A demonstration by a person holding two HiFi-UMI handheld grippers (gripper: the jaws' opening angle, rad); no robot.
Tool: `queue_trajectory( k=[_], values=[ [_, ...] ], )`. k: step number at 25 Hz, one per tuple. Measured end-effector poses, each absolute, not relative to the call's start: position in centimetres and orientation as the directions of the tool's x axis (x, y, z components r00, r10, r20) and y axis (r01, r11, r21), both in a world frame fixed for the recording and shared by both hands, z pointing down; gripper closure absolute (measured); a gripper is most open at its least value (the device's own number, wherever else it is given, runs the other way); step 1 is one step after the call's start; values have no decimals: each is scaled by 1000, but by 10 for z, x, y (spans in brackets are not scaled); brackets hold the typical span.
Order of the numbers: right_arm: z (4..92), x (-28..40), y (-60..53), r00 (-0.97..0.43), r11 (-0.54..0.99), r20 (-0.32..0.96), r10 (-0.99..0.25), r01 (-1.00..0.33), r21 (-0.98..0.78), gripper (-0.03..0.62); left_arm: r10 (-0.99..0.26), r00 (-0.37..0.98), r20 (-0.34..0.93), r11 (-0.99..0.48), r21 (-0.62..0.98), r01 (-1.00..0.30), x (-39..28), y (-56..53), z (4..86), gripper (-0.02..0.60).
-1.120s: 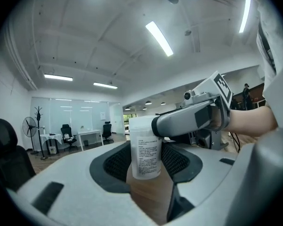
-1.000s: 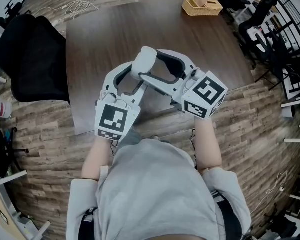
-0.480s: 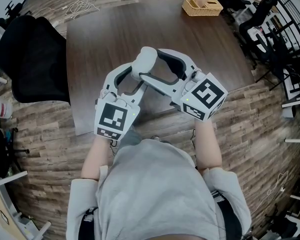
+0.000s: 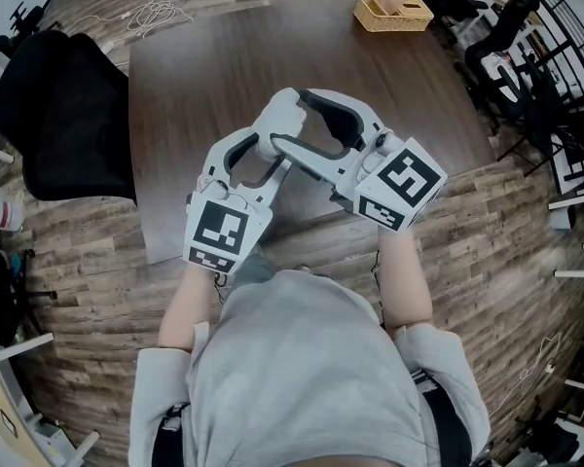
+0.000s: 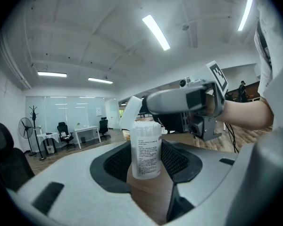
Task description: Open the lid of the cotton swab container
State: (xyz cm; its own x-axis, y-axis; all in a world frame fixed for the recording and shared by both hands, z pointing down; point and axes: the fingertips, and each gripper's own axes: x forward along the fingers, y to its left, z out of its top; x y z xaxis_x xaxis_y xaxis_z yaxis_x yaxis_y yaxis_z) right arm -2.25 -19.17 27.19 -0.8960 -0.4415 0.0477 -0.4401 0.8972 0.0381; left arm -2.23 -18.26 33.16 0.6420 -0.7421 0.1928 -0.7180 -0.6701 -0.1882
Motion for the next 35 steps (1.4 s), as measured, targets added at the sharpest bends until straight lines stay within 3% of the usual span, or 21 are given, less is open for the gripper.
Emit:
queue_trajectory(
  k=[9,20,22,25,35],
  values=[
    [282,-28,-204,-893,898,96,-440,-439,36,322,-728,657,194,-685,-185,-705,-14,-180,335,393],
    [273,-12,-208,-885,885,16,-465,-465,-23,326,-750,650,124,-656,-18,-754,-36,-192,329,393],
    [273,-6,-211,-869,869,6,-495,-495,-24,376,-761,638,116,-643,-10,-765,-40,-196,327,393],
    [272,8,-218,-830,830,-22,-557,-556,-38,547,-774,624,108,-629,-13,-778,-45,-201,323,393],
    [282,43,-227,-706,706,3,-708,-708,12,569,-800,595,72,-597,-10,-802,-52,-215,315,391]
  ],
)
